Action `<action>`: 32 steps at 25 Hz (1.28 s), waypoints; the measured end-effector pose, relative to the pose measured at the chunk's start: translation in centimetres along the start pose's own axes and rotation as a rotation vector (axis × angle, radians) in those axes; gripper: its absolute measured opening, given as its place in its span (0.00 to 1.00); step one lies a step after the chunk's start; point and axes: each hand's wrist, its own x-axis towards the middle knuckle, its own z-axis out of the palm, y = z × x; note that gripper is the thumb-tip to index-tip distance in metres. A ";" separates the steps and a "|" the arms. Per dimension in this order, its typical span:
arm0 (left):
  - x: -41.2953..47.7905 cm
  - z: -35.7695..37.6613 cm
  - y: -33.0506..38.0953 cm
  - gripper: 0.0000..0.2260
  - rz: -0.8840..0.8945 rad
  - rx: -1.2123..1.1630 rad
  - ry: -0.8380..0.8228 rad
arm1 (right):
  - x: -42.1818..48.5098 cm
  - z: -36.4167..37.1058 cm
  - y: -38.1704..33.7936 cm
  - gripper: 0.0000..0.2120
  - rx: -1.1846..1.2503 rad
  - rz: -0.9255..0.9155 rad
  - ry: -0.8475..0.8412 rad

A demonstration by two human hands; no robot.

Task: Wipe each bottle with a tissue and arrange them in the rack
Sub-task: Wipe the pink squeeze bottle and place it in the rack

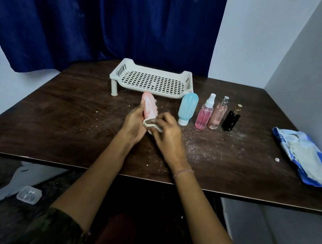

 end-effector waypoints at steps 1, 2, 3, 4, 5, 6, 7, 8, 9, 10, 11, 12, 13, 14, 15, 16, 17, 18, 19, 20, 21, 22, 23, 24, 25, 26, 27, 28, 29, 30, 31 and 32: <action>0.0 -0.1 0.0 0.21 -0.005 0.001 -0.004 | 0.0 0.1 0.1 0.09 -0.031 -0.018 0.013; 0.1 -0.1 -0.1 0.21 -0.009 -0.003 -0.012 | 0.1 0.1 0.3 0.09 -0.030 0.007 0.044; 0.1 -0.1 -0.1 0.21 -0.007 -0.006 -0.021 | 0.1 0.1 0.5 0.08 -0.006 0.062 0.084; 0.1 -0.1 -0.1 0.21 0.000 -0.009 -0.024 | 0.2 0.1 0.6 0.08 0.029 0.125 0.122; 0.2 -0.2 -0.2 0.21 0.008 -0.009 -0.024 | 0.2 0.0 0.8 0.08 0.055 0.168 0.144; 0.3 -0.2 -0.2 0.20 0.009 -0.008 -0.026 | 0.3 -0.1 0.8 0.08 0.062 0.178 0.151; 0.2 -0.2 -0.2 0.20 0.008 -0.005 -0.037 | 0.2 -0.1 0.6 0.08 0.046 0.157 0.147; 0.2 -0.2 -0.2 0.20 0.003 -0.001 -0.052 | 0.2 -0.1 0.5 0.08 0.023 0.118 0.132; 0.1 -0.2 -0.2 0.20 -0.002 0.008 -0.064 | 0.1 0.0 0.3 0.08 0.006 0.075 0.111; 0.1 -0.2 -0.3 0.20 -0.005 0.020 -0.068 | 0.1 0.1 0.2 0.08 -0.002 0.040 0.086; 0.1 -0.2 -0.3 0.19 -0.008 0.031 -0.067 | 0.0 0.1 0.2 0.09 -0.002 0.014 0.061; 0.1 -0.1 -0.4 0.18 -0.013 0.034 -0.066 | 0.0 0.2 0.2 0.09 0.001 -0.005 0.041; 0.0 -0.1 -0.4 0.16 -0.021 0.029 -0.071 | 0.0 0.2 0.2 0.09 0.002 -0.016 0.035; 0.0 0.0 -0.4 0.16 -0.030 0.024 -0.083 | 0.0 0.2 0.3 0.09 0.000 -0.014 0.047; 0.0 0.0 -0.4 0.15 -0.037 0.021 -0.098 | 0.0 0.2 0.3 0.09 0.003 -0.002 0.069; -0.1 0.0 -0.4 0.15 -0.043 0.020 -0.115 | 0.1 0.1 0.2 0.09 0.016 0.015 0.095; -0.2 0.0 -0.3 0.15 -0.052 0.018 -0.132 | 0.1 0.0 0.1 0.08 0.037 0.035 0.123; -0.2 0.0 -0.4 0.15 -0.069 0.015 -0.152 | 0.1 -0.1 0.0 0.08 0.064 0.056 0.163; -0.3 0.1 -0.5 0.15 -0.086 0.018 -0.175 | 0.1 -0.3 0.0 0.07 0.093 0.080 0.215; -0.5 0.2 -0.7 0.14 -0.100 0.028 -0.199 | 0.2 -0.6 0.1 0.08 0.118 0.103 0.266; -0.5 0.3 -0.8 0.14 -0.110 0.037 -0.216 | 0.2 -0.8 0.1 0.08 0.127 0.120 0.298; -0.6 0.3 -0.9 0.14 -0.113 0.043 -0.224 | 0.2 -0.8 0.1 0.08 0.121 0.126 0.309; -0.6 0.4 -0.9 0.13 -0.112 0.042 -0.224 | 0.2 -0.8 0.2 0.08 0.109 0.122 0.302; -0.7 0.4 -0.8 0.13 -0.107 0.038 -0.217 | 0.1 -0.7 0.2 0.08 0.104 0.108 0.281; -0.8 0.3 -0.6 0.13 -0.099 0.032 -0.208 | 0.1 -0.7 0.2 0.07 0.104 0.083 0.246; -0.8 0.3 -0.5 0.13 -0.092 0.033 -0.201 | 0.1 -0.6 0.3 0.07 0.098 0.049 0.202; -0.9 0.4 -0.3 0.15 -0.095 0.035 -0.197 | 0.1 -0.5 0.3 0.08 0.078 0.010 0.162; -0.9 0.4 -0.3 0.17 -0.110 0.035 -0.192 | 0.1 -0.4 0.4 0.08 0.054 -0.022 0.134; -1.0 0.5 -0.3 0.18 -0.129 0.029 -0.188 | 0.1 -0.4 0.4 0.08 0.036 -0.037 0.122; -1.0 0.6 -0.3 0.19 -0.142 0.029 -0.184 | 0.2 -0.4 0.4 0.08 0.025 -0.037 0.124; -1.0 0.5 -0.3 0.19 -0.147 0.029 -0.185 | 0.2 -0.5 0.4 0.08 0.018 -0.032 0.137; -1.0 0.5 -0.3 0.18 -0.145 0.031 -0.188 | 0.2 -0.5 0.3 0.07 0.018 -0.027 0.160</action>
